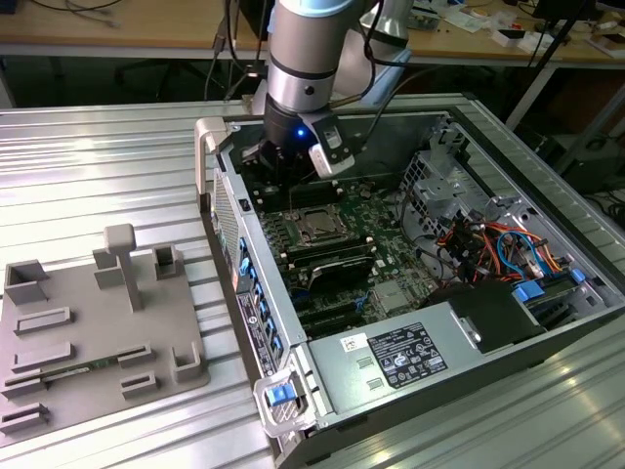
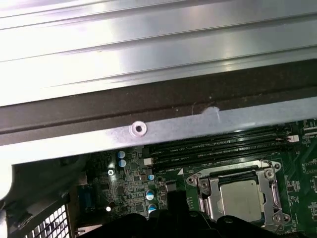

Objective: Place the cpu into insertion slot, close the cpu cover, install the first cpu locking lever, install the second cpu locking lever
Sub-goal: 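Install the first cpu locking lever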

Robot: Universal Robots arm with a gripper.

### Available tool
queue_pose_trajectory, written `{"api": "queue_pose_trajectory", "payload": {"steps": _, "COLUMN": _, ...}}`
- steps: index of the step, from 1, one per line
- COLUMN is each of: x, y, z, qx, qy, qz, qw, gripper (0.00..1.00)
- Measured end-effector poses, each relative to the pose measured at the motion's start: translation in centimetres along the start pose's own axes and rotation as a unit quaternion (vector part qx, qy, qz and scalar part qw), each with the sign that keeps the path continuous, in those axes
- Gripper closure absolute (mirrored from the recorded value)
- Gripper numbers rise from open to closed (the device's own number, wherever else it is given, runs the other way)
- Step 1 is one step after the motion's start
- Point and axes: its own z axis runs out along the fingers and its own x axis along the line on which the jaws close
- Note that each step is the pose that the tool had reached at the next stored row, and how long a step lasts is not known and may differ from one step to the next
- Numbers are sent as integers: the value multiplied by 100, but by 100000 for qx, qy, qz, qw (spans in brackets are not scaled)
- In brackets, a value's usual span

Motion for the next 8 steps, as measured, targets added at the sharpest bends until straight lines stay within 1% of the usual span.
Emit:
{"api": "queue_pose_trajectory", "payload": {"steps": 3, "x": -41, "y": 7, "z": 3, "qx": 2, "qy": 2, "qz": 8, "qw": 100000, "gripper": 89}}
{"api": "queue_pose_trajectory", "payload": {"steps": 4, "x": -74, "y": 13, "z": 5, "qx": -1, "qy": 0, "qz": 5, "qw": 100000, "gripper": 89}}
{"api": "queue_pose_trajectory", "payload": {"steps": 8, "x": -147, "y": 26, "z": 8, "qx": 0, "qy": 0, "qz": -4, "qw": 100000, "gripper": 89}}
